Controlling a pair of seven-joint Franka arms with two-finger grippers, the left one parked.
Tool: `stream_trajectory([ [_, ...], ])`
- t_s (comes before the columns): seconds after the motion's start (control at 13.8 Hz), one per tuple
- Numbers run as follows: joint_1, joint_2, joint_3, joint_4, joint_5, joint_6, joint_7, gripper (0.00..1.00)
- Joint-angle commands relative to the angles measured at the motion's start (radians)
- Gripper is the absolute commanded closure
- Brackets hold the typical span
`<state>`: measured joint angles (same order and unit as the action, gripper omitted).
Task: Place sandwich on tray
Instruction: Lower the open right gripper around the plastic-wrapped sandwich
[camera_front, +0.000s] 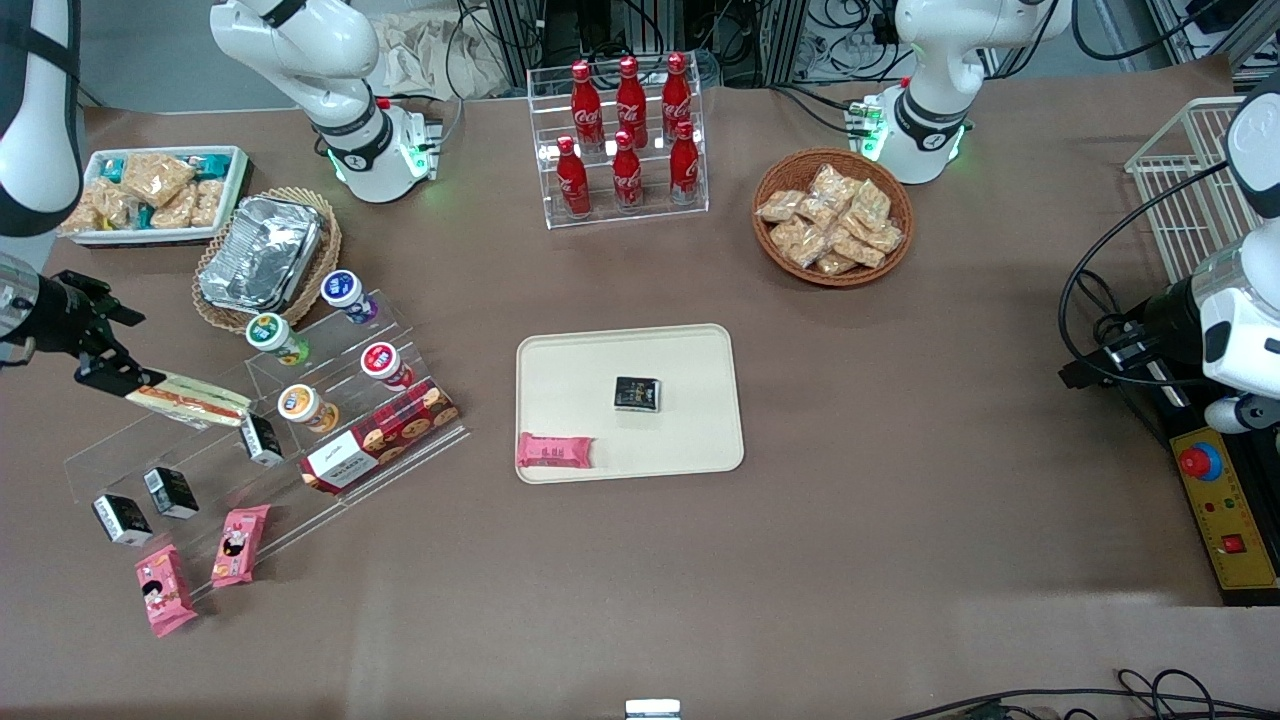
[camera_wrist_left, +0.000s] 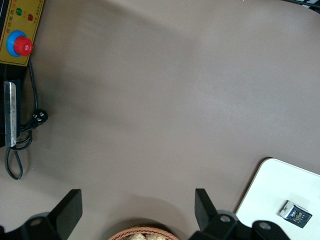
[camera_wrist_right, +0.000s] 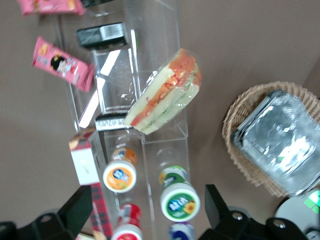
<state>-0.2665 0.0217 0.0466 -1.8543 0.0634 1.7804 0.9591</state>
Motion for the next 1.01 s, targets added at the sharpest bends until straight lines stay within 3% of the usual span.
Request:
stream_trajectory([
  [0.0, -0.045, 0.044, 0.006, 0.006, 0.049, 0.039, 0.086, 0.00],
  [0.65, -0.091, 0.149, 0.002, 0.004, 0.032, 0.089, 0.085, 0.02],
  [0.94, -0.105, 0.164, -0.004, 0.004, -0.030, 0.112, 0.200, 0.02],
])
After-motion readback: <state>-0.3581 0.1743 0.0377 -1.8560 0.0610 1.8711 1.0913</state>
